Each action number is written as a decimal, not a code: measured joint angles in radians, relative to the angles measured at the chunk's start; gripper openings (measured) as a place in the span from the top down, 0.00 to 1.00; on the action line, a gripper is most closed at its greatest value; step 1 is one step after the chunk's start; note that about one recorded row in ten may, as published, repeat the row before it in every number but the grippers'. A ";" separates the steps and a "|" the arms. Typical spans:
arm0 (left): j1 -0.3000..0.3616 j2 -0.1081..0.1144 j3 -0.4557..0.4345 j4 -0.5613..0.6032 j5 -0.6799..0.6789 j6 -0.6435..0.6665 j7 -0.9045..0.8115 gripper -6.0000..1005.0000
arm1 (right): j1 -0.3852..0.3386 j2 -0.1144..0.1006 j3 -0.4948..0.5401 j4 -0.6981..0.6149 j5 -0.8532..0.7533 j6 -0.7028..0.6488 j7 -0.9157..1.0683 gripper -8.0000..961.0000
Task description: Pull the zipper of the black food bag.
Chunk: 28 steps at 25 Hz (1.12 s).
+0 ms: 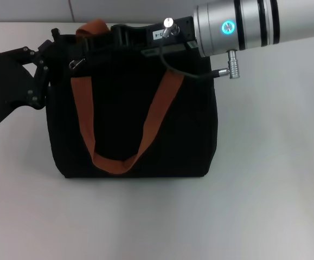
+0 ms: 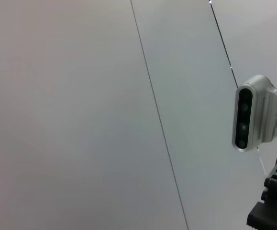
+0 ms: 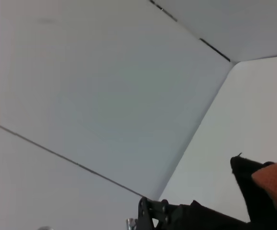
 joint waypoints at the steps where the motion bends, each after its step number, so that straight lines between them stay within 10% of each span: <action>1: 0.000 0.000 -0.001 -0.005 0.000 -0.001 0.009 0.98 | -0.011 -0.002 0.003 -0.005 0.006 -0.005 0.005 0.49; 28: -0.003 -0.001 0.002 -0.022 0.001 0.039 0.031 0.98 | -0.022 0.003 -0.058 -0.011 0.040 0.054 0.053 0.54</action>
